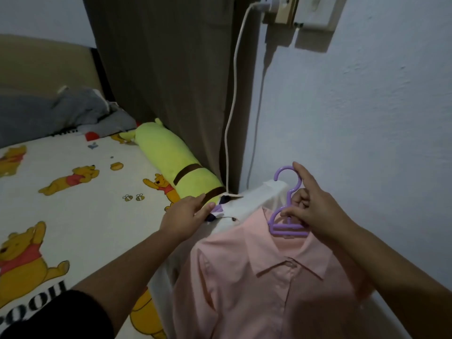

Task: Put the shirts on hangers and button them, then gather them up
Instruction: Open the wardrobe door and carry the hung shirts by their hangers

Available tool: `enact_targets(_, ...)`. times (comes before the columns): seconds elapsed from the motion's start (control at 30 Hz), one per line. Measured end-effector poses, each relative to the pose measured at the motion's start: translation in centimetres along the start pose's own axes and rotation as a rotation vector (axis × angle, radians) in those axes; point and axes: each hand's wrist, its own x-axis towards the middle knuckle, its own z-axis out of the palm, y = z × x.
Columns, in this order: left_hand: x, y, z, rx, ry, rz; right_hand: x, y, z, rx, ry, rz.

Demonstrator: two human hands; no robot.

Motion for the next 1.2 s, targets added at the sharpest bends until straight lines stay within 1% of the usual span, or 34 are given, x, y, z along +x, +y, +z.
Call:
enact_targets(0.1,0.2,-1.9,1.3,-0.01,-0.118,-0.186,0.7,0.4,1.3,-0.009,-0.051,-0.019)
enact_targets(0.17,0.4,-2.4,1.9,-0.023,-0.234,-0.294,1.3,0.7,2.2,-0.01,-0.072,-0.018)
enact_targets(0.23,0.6,-2.2,2.0,-0.089,-0.37,-0.375,1.8,0.9,3.1,-0.009,-0.097,-0.02)
enact_targets(0.27,0.8,-2.1,2.1,-0.131,-0.413,-0.41,2.1,1.0,3.5,-0.009,-0.107,-0.026)
enact_targets(0.33,1.0,-2.1,2.2,-0.182,-0.451,-0.462,2.6,0.9,4.1,0.005,-0.124,-0.037)
enact_targets(0.5,0.9,-2.9,2.4,-0.242,-0.465,-0.578,3.4,0.3,5.0,0.006,-0.135,-0.079)
enact_targets(0.57,1.0,-3.1,2.3,-0.176,-0.463,-0.556,3.7,0.1,5.2,0.014,-0.139,-0.094)
enact_targets(0.63,1.1,-3.3,2.2,-0.082,-0.433,-0.499,3.9,-0.1,5.3,0.019,-0.132,-0.101)
enact_targets(0.77,0.8,-2.9,1.0,-0.051,-0.267,-0.431,3.8,-0.6,5.2,0.019,-0.111,-0.1)
enact_targets(0.87,0.8,-2.6,-0.2,-0.028,-0.138,-0.311,3.8,-1.3,5.0,0.031,-0.086,-0.113)
enact_targets(0.93,0.6,-1.7,-1.4,-0.035,-0.094,-0.232,3.8,-1.9,4.6,0.031,-0.063,-0.117)
enact_targets(1.07,-0.1,1.3,-3.8,-0.018,-0.096,-0.075,3.6,-3.4,3.4,0.078,0.012,-0.125)
enact_targets(1.2,-0.2,3.5,-6.0,-0.065,-0.134,0.092,3.1,-5.2,1.2,0.067,0.121,-0.141)
